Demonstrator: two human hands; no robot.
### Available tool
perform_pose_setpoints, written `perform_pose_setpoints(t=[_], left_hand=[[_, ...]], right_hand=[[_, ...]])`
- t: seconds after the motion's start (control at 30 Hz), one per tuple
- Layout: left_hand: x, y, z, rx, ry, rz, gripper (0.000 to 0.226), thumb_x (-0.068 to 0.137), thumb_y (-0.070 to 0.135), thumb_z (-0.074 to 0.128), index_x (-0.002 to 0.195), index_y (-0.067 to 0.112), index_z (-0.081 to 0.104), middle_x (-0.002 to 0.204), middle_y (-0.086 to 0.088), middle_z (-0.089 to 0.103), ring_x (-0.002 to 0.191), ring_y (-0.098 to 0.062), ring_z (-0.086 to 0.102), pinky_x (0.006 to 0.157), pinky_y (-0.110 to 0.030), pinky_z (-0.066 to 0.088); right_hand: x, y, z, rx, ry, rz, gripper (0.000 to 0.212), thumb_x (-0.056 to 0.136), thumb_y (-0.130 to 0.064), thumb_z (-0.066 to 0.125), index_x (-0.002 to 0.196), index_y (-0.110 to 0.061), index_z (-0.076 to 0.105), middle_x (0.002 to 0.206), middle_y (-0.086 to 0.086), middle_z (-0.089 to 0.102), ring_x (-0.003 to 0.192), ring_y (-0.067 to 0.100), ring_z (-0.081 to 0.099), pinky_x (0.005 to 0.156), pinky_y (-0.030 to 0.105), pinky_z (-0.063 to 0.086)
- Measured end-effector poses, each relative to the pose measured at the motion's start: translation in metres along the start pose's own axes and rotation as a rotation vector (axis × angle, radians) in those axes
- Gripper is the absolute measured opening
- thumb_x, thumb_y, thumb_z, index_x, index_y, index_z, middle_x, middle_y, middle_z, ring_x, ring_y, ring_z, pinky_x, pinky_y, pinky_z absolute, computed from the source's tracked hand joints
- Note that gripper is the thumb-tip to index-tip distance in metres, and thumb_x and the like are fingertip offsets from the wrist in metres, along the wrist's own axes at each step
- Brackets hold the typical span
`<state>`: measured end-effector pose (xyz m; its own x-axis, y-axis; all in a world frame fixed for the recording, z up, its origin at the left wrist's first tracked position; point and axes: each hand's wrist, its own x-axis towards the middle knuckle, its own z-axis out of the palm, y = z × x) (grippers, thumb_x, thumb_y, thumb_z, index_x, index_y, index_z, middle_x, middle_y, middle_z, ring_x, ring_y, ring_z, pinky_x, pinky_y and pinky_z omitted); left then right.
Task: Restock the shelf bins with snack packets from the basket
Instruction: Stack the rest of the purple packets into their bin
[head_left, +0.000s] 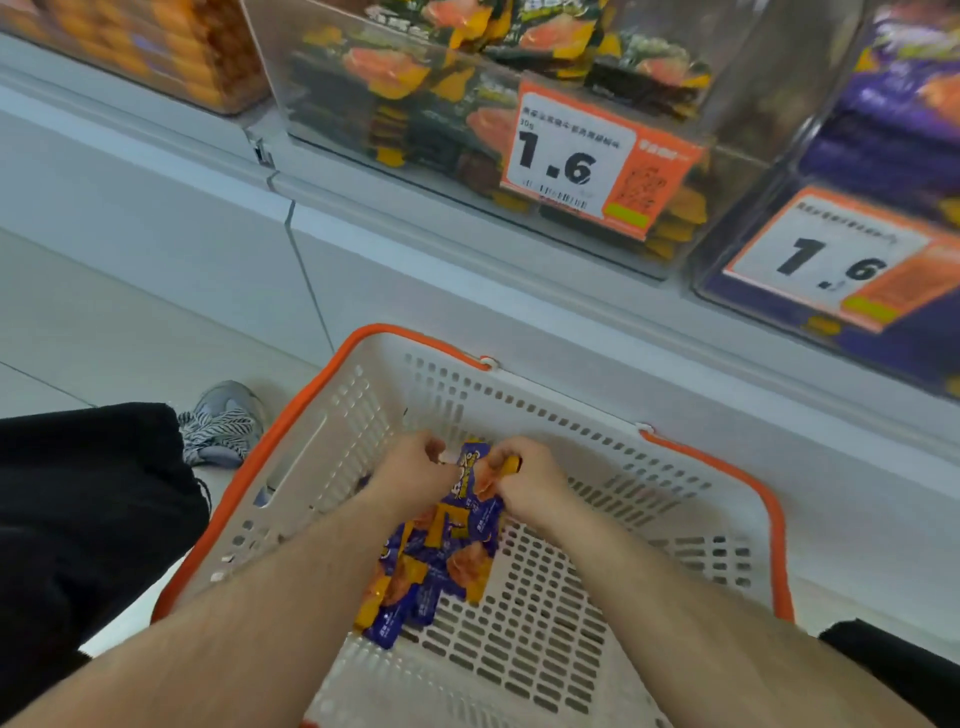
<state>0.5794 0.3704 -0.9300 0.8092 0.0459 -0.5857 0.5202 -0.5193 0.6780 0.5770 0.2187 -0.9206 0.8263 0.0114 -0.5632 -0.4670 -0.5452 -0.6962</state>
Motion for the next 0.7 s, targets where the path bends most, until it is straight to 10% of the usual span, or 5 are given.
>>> perform_pose_setpoints(t=[0.1, 0.23, 0.4, 0.7], left_hand=[[-0.017, 0.016, 0.010, -0.168, -0.041, -0.106, 0.077, 0.089, 0.035, 0.068, 0.149, 0.008, 0.028, 0.144, -0.015, 0.043, 0.117, -0.027, 0.051, 0.093, -0.037, 0.044], [-0.042, 0.035, 0.025, -0.600, -0.154, -0.232, 0.088, 0.066, 0.057, 0.081, 0.137, 0.016, 0.048, 0.133, -0.009, 0.057, 0.116, -0.030, 0.058, 0.086, -0.049, 0.052], [-0.081, 0.082, 0.027, -0.692, -0.039, 0.144, 0.024, 0.086, 0.004, 0.070, 0.108, 0.011, 0.064, 0.102, -0.011, 0.070, 0.086, -0.026, 0.070, 0.071, -0.037, 0.056], [-0.140, 0.178, 0.017, -0.407, 0.138, 0.692, 0.033, 0.080, 0.005, 0.074, 0.100, 0.029, 0.062, 0.095, 0.015, 0.066, 0.074, -0.007, 0.064, 0.068, -0.026, 0.054]], right_hand=[[-0.030, -0.014, -0.035, -0.022, -0.012, -0.065, 0.028, 0.081, 0.003, 0.067, 0.076, -0.024, 0.060, 0.072, -0.008, 0.059, 0.061, 0.011, 0.055, 0.052, 0.018, 0.046], [-0.071, -0.032, -0.083, -0.005, 0.012, -0.170, 0.024, 0.079, -0.002, 0.075, 0.078, -0.023, 0.063, 0.073, -0.006, 0.059, 0.064, 0.010, 0.052, 0.058, 0.021, 0.044], [-0.115, -0.041, -0.132, -0.019, 0.144, -0.254, 0.029, 0.071, -0.003, 0.076, 0.069, -0.031, 0.068, 0.075, -0.007, 0.066, 0.064, 0.013, 0.056, 0.062, 0.031, 0.049], [-0.174, -0.029, -0.193, 0.135, 0.409, -0.403, 0.033, 0.081, 0.012, 0.063, 0.080, -0.021, 0.067, 0.093, 0.007, 0.069, 0.061, 0.013, 0.062, 0.054, 0.032, 0.053]])
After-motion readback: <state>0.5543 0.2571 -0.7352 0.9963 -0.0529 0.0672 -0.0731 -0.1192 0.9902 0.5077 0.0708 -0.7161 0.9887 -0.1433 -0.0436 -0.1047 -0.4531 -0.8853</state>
